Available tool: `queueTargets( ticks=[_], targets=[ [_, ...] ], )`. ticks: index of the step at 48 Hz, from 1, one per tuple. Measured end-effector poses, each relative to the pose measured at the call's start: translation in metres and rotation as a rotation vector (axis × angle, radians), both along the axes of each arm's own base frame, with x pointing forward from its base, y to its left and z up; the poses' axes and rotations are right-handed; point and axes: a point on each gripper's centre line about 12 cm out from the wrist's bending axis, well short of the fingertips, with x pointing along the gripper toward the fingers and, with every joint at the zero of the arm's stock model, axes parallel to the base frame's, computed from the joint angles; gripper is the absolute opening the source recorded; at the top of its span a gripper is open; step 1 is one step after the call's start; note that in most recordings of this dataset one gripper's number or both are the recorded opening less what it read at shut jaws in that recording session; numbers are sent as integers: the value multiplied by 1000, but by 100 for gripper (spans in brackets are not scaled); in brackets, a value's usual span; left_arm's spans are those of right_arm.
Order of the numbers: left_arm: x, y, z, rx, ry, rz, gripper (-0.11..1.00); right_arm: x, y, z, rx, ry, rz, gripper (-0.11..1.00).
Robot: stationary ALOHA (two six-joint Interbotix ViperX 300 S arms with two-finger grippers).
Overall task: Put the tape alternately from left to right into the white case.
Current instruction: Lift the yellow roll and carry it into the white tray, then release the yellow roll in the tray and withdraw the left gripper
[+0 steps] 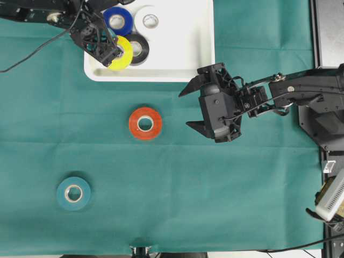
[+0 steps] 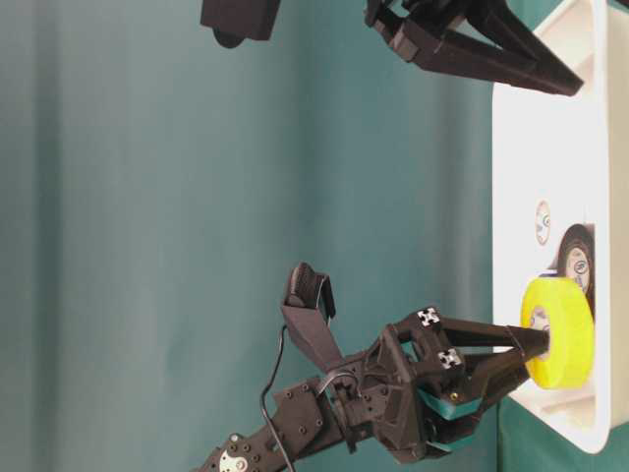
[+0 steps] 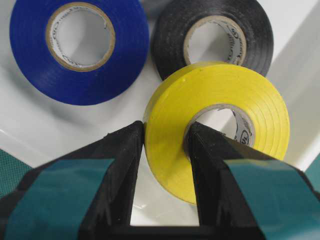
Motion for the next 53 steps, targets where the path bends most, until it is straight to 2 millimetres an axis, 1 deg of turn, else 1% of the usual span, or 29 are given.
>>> queueTargets(
  ticks=[15, 20, 22, 30, 33, 34, 36, 53],
  targets=[
    [0, 0, 0, 4, -3, -5, 27, 0, 0, 0, 1, 0, -1, 80],
    [0, 0, 1, 21, -1, -38, 28, 0, 0, 0, 1, 0, -1, 80],
    [0, 0, 1, 31, 1, -59, 35, 0, 0, 0, 1, 0, -1, 80],
    [-2, -1, -2, 72, 8, -139, 82, 0, 0, 0, 1, 0, 0, 80],
    [-2, -1, -2, 81, 9, -156, 95, 0, 0, 0, 1, 0, -1, 80],
    [-3, -1, -3, 82, 10, -160, 97, 0, 0, 0, 1, -1, 0, 80],
    [-3, -1, -3, 81, 8, -154, 100, 0, 0, 0, 1, 0, -1, 80],
    [-3, -1, -3, 82, 8, -157, 100, 0, 0, 0, 1, 0, -1, 80]
  ],
)
